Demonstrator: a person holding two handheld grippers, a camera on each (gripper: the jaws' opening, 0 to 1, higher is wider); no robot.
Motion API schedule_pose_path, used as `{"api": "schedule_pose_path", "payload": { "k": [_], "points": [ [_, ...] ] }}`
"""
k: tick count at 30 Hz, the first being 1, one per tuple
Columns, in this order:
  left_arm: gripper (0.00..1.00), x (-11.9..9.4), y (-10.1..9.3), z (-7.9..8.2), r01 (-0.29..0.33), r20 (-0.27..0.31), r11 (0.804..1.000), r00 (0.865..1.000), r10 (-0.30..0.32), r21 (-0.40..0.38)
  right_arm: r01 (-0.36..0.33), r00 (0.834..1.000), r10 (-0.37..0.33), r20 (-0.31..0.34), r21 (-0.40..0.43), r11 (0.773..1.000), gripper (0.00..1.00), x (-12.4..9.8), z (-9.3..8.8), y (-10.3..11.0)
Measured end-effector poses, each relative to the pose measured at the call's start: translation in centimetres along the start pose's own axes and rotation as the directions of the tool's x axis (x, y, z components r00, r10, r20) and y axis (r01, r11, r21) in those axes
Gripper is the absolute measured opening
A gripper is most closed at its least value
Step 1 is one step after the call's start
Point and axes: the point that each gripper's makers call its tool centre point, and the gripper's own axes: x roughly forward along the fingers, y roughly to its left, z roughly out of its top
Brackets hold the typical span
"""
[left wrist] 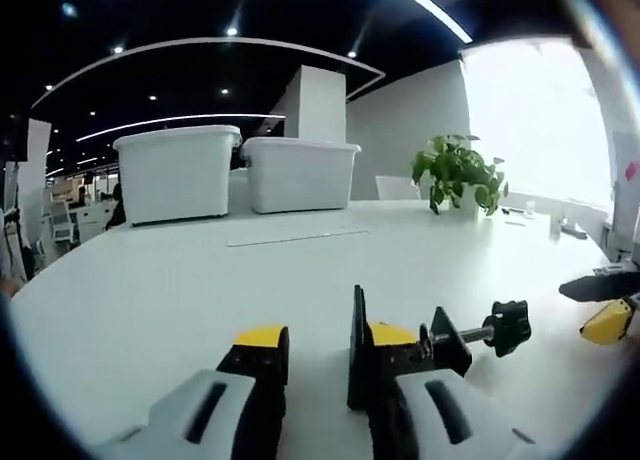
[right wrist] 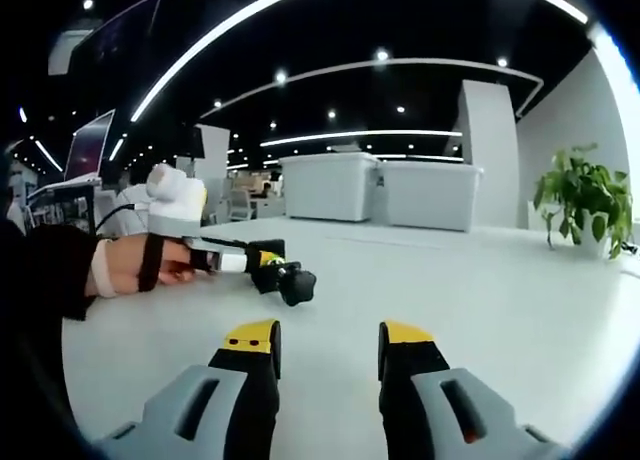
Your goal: Clamp the fixed fixture on the desktop, loosen the retaining clip, secure it to the edge of the desk, and tighten the retaining clip.
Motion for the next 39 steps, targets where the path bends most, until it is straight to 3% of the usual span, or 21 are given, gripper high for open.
{"api": "schedule_pose_path", "payload": {
  "k": [9,15,22,31,39],
  "points": [
    [0.22,0.4,-0.6,0.2,0.035,0.011,0.998,0.999,-0.035,0.049,-0.001,1.000,0.001,-0.004,-0.003,1.000,0.38,0.0,-0.1,0.0],
    [0.21,0.4,-0.5,0.1,0.042,0.008,0.998,0.999,-0.042,0.039,-0.005,1.000,0.005,-0.002,0.011,1.000,0.38,-0.1,0.0,0.0],
    [0.13,0.4,-1.1,0.1,0.073,0.009,0.994,0.997,-0.074,0.076,-0.026,0.999,0.026,-0.018,0.016,1.000,0.38,0.0,-0.4,0.4],
    [0.13,0.4,-0.9,0.1,0.071,0.010,0.996,0.997,-0.071,0.053,-0.056,0.997,0.059,-0.043,0.065,0.996,0.38,0.1,-0.8,0.6],
    [0.06,0.1,-0.7,0.2,0.065,0.009,0.997,0.998,-0.065,0.041,-0.068,0.996,0.076,-0.056,0.132,0.989,0.39,0.2,-0.7,0.6]
  ]
}}
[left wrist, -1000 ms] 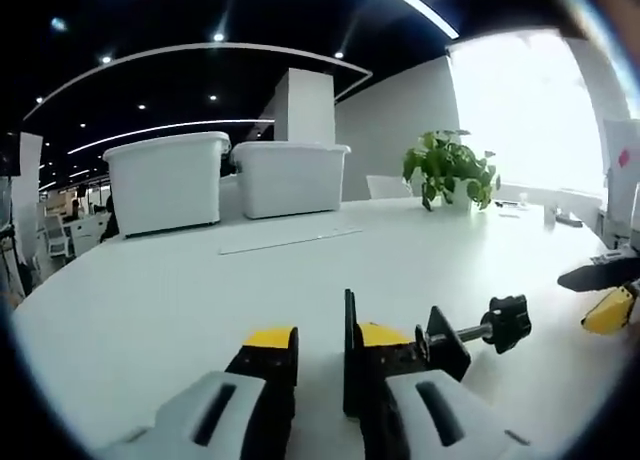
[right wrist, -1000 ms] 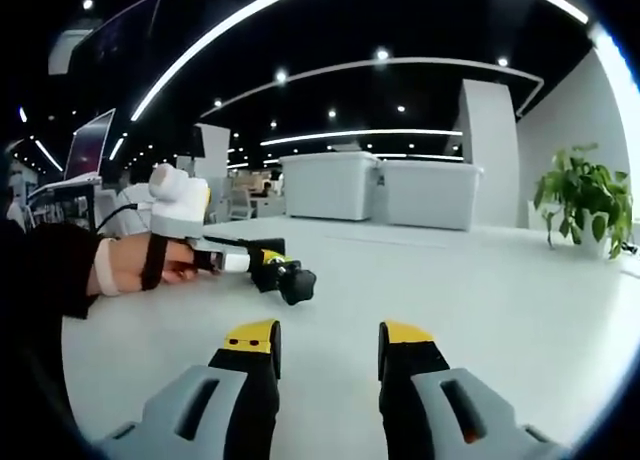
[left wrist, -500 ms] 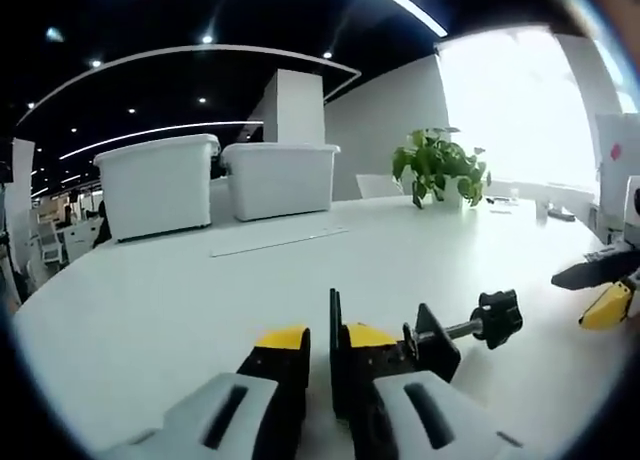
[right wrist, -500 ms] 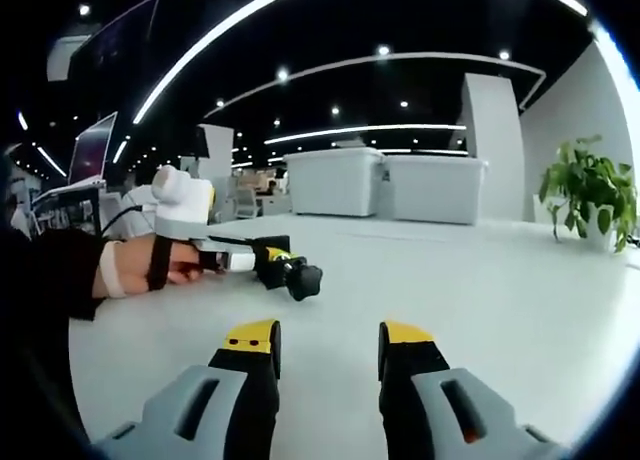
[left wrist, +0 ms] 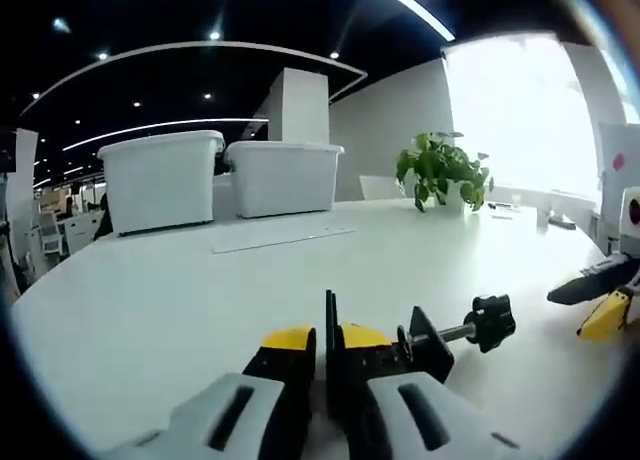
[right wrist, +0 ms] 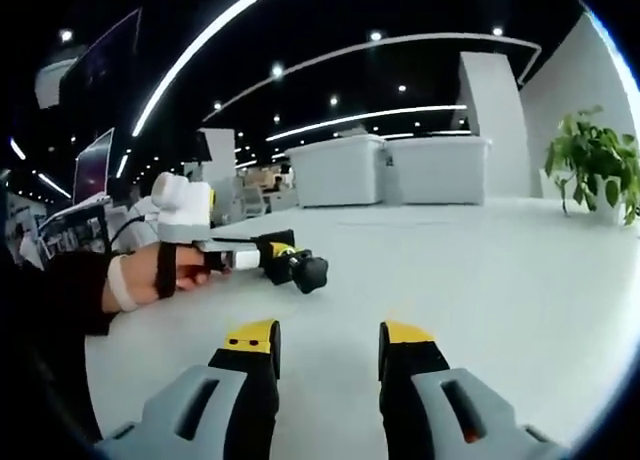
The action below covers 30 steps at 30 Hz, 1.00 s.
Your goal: Clamp the fixed fixture on the desktop, loosen the retaining clip, secure it to the edge of the desk, and tighten the retaining clip.
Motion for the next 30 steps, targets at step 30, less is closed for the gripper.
{"api": "schedule_pose_path", "payload": {
  "k": [30],
  "points": [
    [0.04,-0.4,0.2,0.1,0.015,0.001,1.000,1.000,-0.015,0.023,-0.146,0.985,0.166,-0.039,0.316,0.938,0.27,9.7,1.2,2.4]
  ]
}}
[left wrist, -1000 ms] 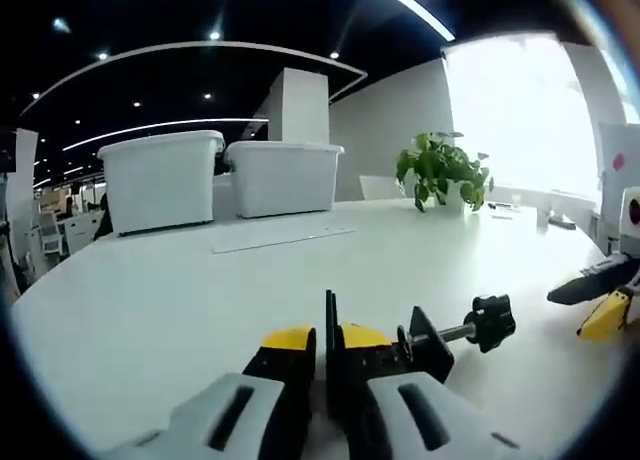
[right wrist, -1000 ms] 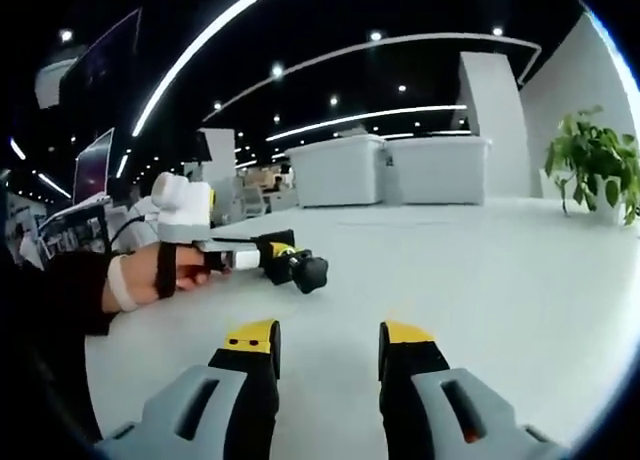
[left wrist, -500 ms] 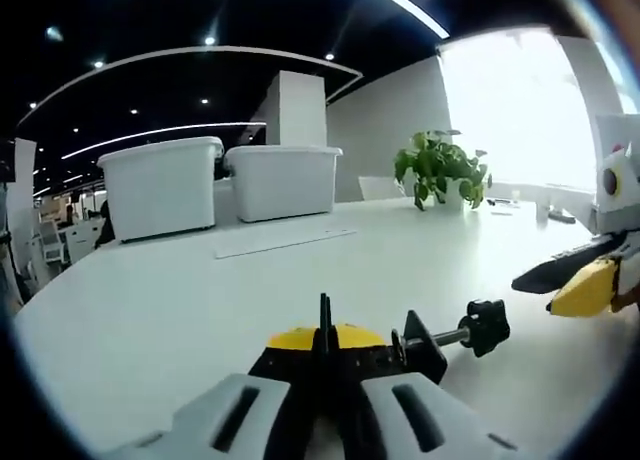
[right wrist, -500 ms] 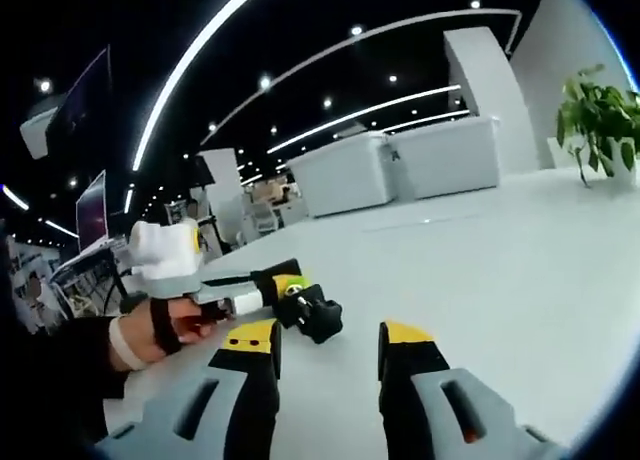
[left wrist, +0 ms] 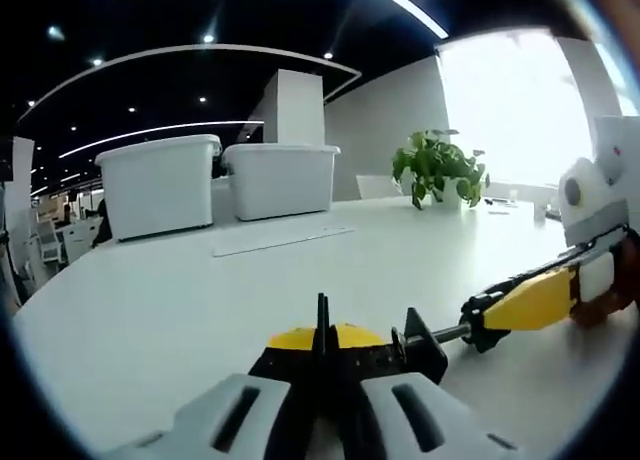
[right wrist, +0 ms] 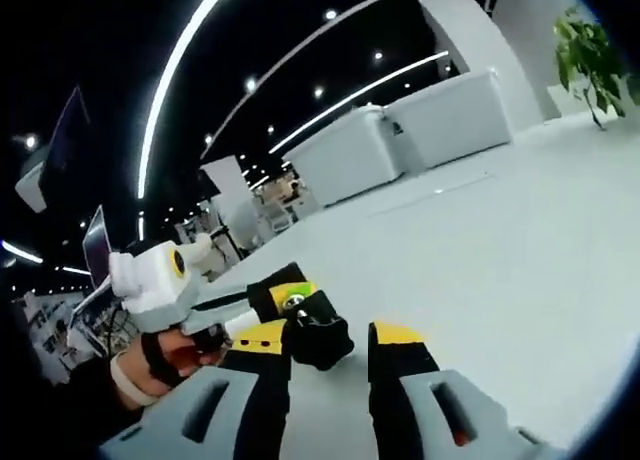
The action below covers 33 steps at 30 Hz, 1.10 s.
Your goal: Clamp the fixed fixture on the desktop, loosen the retaining clip, secure it to the edge of the desk, and tighten the retaining clip.
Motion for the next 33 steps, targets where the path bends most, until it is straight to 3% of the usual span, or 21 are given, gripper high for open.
{"api": "schedule_pose_path", "payload": {
  "k": [2,6,8,11,12,13,16,18,19,20,21,23,25,26,28,29,30,33],
  "points": [
    [0.04,0.0,0.0,0.0,-0.001,0.001,1.000,1.000,0.001,-0.003,-0.015,1.000,0.015,-0.001,0.004,1.000,0.23,0.1,0.0,0.5],
    [0.04,0.1,0.1,0.0,-0.009,0.005,1.000,1.000,0.009,0.001,-0.023,1.000,0.024,0.003,-0.110,0.994,0.21,-0.1,0.1,0.8],
    [0.04,0.1,0.1,0.0,-0.011,0.009,1.000,1.000,0.010,0.014,-0.021,1.000,0.024,0.011,-0.211,0.977,0.21,-0.1,0.1,1.0],
    [0.04,0.1,0.1,0.0,-0.011,0.009,1.000,1.000,0.011,0.009,0.000,0.999,0.017,0.037,-0.430,0.903,0.20,-0.3,0.2,1.7],
    [0.04,0.1,0.1,0.0,-0.012,0.008,1.000,1.000,0.012,0.006,0.011,0.999,0.014,0.044,-0.506,0.863,0.20,-0.4,0.2,2.0],
    [0.04,0.1,0.1,0.0,-0.012,0.008,1.000,1.000,0.012,0.000,0.025,0.998,0.011,0.056,-0.593,0.805,0.20,-0.5,0.1,2.3],
    [0.04,0.1,0.2,0.0,-0.014,0.007,1.000,1.000,0.014,-0.008,0.071,0.996,-0.005,0.090,-0.740,0.668,0.20,-0.7,0.1,2.9],
    [0.04,0.1,0.1,0.0,-0.015,0.007,1.000,1.000,0.015,-0.010,0.113,0.993,-0.019,0.120,-0.851,0.513,0.20,-0.9,0.2,3.2],
    [0.04,0.1,0.1,0.0,-0.015,0.007,1.000,1.000,0.015,-0.010,0.126,0.991,-0.021,0.131,-0.881,0.457,0.20,-0.9,0.0,3.6],
    [0.04,0.1,0.1,0.0,-0.015,0.007,1.000,1.000,0.015,-0.011,0.131,0.991,-0.019,0.135,-0.899,0.417,0.20,-1.0,-0.3,3.8],
    [0.04,0.1,0.2,0.0,-0.018,0.007,1.000,1.000,0.018,-0.012,0.125,0.991,-0.010,0.132,-0.909,0.398,0.20,-1.0,-0.4,3.9],
    [0.04,0.1,0.2,0.0,-0.018,0.007,1.000,1.000,0.018,-0.013,0.123,0.991,-0.012,0.131,-0.894,0.431,0.20,-1.1,-0.3,3.8],
    [0.04,0.1,0.2,0.0,-0.019,0.006,1.000,1.000,0.019,-0.014,0.124,0.991,-0.011,0.132,-0.894,0.431,0.20,-1.3,-0.4,3.9],
    [0.04,0.1,0.2,0.0,-0.020,0.007,1.000,1.000,0.020,-0.015,0.128,0.991,-0.010,0.136,-0.901,0.414,0.20,-1.3,-0.5,4.1],
    [0.04,0.1,0.2,-0.1,-0.022,0.007,1.000,1.000,0.022,-0.010,0.134,0.990,0.009,0.144,-0.942,0.306,0.20,-1.5,-0.6,4.5],
    [0.04,0.1,0.2,-0.1,-0.022,0.007,1.000,1.000,0.022,-0.012,0.141,0.989,0.011,0.150,-0.953,0.268,0.20,-1.7,-0.7,4.6],
    [0.04,0.1,0.2,-0.1,-0.023,0.007,1.000,1.000,0.023,-0.016,0.146,0.988,0.007,0.154,-0.948,0.281,0.19,-1.8,-0.8,4.8],
    [0.04,0.1,0.2,-0.1,-0.024,0.007,1.000,1.000,0.025,-0.015,0.145,0.988,0.008,0.153,-0.952,0.268,0.19,-1.5,-0.7,4.4]
  ]
}}
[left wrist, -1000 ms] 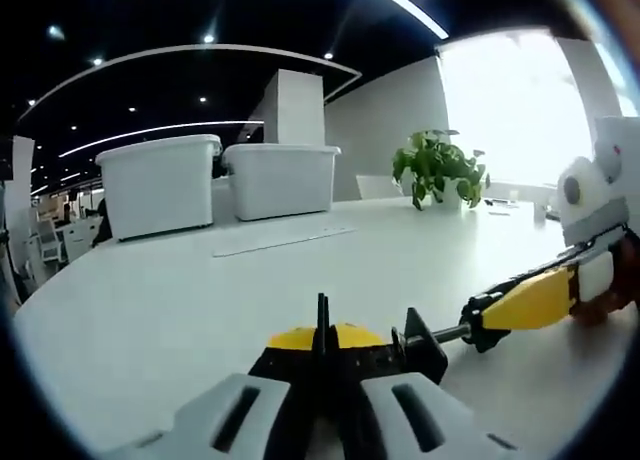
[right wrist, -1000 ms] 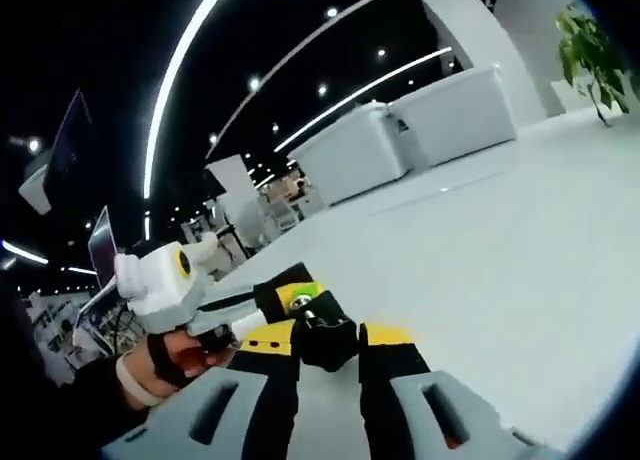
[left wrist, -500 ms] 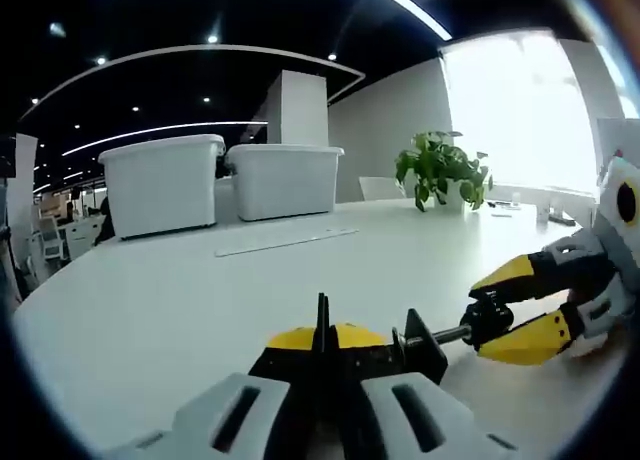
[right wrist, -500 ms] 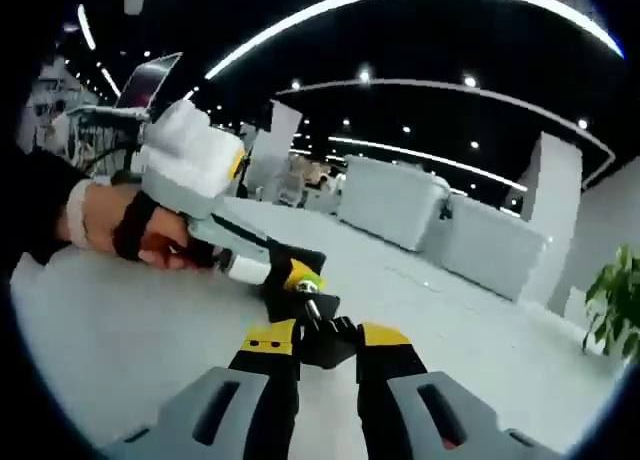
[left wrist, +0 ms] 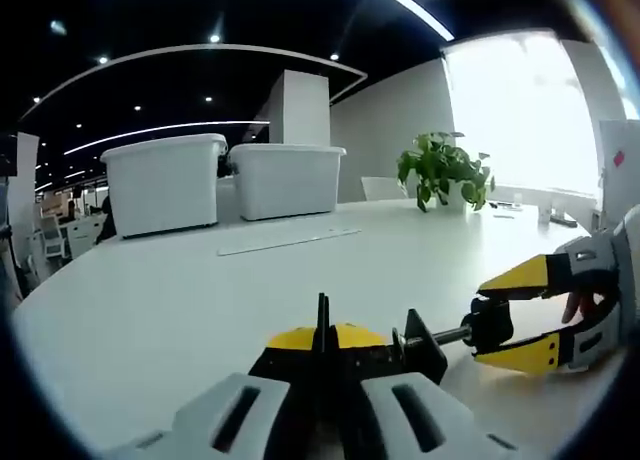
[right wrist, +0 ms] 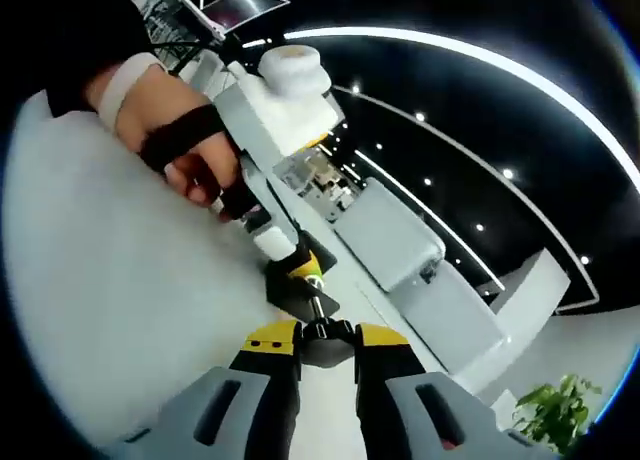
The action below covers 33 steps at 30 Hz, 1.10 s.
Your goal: Clamp the fixed fixture on the desktop, loosen the retaining clip, secure it to the edge of the desk, and tighten the retaining clip.
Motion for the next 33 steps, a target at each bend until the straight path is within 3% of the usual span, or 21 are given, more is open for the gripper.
{"api": "schedule_pose_path", "payload": {
  "k": [2,3,4,6,7,9,10,11,13,15,16,20,21,22,23,28,30,31,33],
  "points": [
    [0.04,0.0,0.0,0.0,-0.001,0.000,1.000,1.000,0.001,0.002,-0.022,1.000,0.022,0.004,0.042,0.999,0.20,-0.1,0.1,0.0],
    [0.04,0.0,0.0,0.0,-0.001,0.000,1.000,1.000,0.001,0.001,-0.028,1.000,0.028,0.009,0.125,0.992,0.20,-0.2,0.3,-0.2],
    [0.04,0.0,0.0,0.0,0.001,0.000,1.000,1.000,-0.001,-0.001,-0.026,1.000,0.023,0.017,0.264,0.964,0.21,-0.3,0.7,-0.6],
    [0.04,0.0,0.0,0.0,0.001,0.000,1.000,1.000,-0.001,0.001,-0.031,0.999,0.017,0.030,0.529,0.848,0.27,-0.7,1.2,-1.7],
    [0.04,-0.1,0.0,0.0,0.001,0.001,1.000,1.000,-0.001,0.002,-0.042,0.999,0.027,0.034,0.616,0.787,0.32,-0.8,1.1,-2.1],
    [0.04,-0.1,-0.1,0.0,0.000,0.002,1.000,1.000,0.000,0.007,-0.054,0.998,0.057,0.021,0.745,0.665,0.42,-0.8,0.4,-2.5],
    [0.04,-0.1,-0.1,0.0,0.000,0.002,1.000,1.000,0.000,0.006,-0.063,0.997,0.076,0.020,0.784,0.618,0.43,-0.7,0.1,-2.3],
    [0.04,-0.1,-0.1,0.1,0.001,0.001,1.000,1.000,-0.001,0.003,-0.058,0.996,0.093,0.012,0.856,0.513,0.43,-0.7,-0.5,-2.2],
    [0.04,-0.1,-0.1,0.1,0.002,0.002,1.000,1.000,-0.002,0.003,-0.022,0.993,0.113,-0.027,0.910,0.414,0.42,-0.4,-2.3,-2.2],
    [0.04,-0.1,-0.1,0.1,0.002,0.002,1.000,1.000,-0.002,0.003,0.076,0.984,0.119,-0.132,0.917,0.391,0.33,-0.5,-4.2,-2.2],
    [0.04,-0.1,-0.2,0.1,0.003,0.003,1.000,1.000,-0.003,-0.003,0.031,0.989,0.120,-0.084,0.920,0.391,0.31,-0.5,-3.4,-2.2],
    [0.04,0.0,-0.2,0.1,0.005,0.003,1.000,1.000,-0.005,0.001,-0.001,0.987,0.147,-0.061,0.921,0.388,0.29,0.0,-2.9,-1.3],
    [0.04,0.0,-0.2,0.1,0.005,0.003,1.000,1.000,-0.005,0.002,0.000,0.984,0.167,-0.064,0.934,0.358,0.29,0.1,-3.1,-0.9],
    [0.04,0.0,-0.2,0.1,0.005,0.003,1.000,1.000,-0.005,0.004,0.000,0.982,0.176,-0.064,0.940,0.342,0.29,0.2,-3.2,-0.7],
    [0.04,0.0,-0.2,0.1,0.004,0.003,1.000,1.000,-0.004,0.005,0.005,0.982,0.180,-0.063,0.952,0.307,0.29,0.2,-3.3,-0.7],
    [0.04,0.1,-0.2,0.0,0.003,0.003,1.000,1.000,-0.003,0.002,-0.004,0.981,0.191,-0.041,0.973,0.232,0.21,0.6,-3.0,-0.7],
    [0.04,0.1,-0.2,0.1,0.004,0.004,1.000,1.000,-0.004,0.001,-0.005,0.980,0.193,-0.041,0.973,0.229,0.21,0.6,-3.0,-0.7],
    [0.04,0.1,-0.2,0.1,0.004,0.005,1.000,1.000,-0.004,0.002,-0.007,0.980,0.194,-0.041,0.971,0.241,0.21,0.7,-2.9,-0.6],
    [0.04,0.0,-0.2,0.1,0.004,0.005,1.000,1.000,-0.004,0.004,-0.028,0.983,0.178,-0.037,0.935,0.353,0.19,0.9,-2.6,-0.9]
  ]
}}
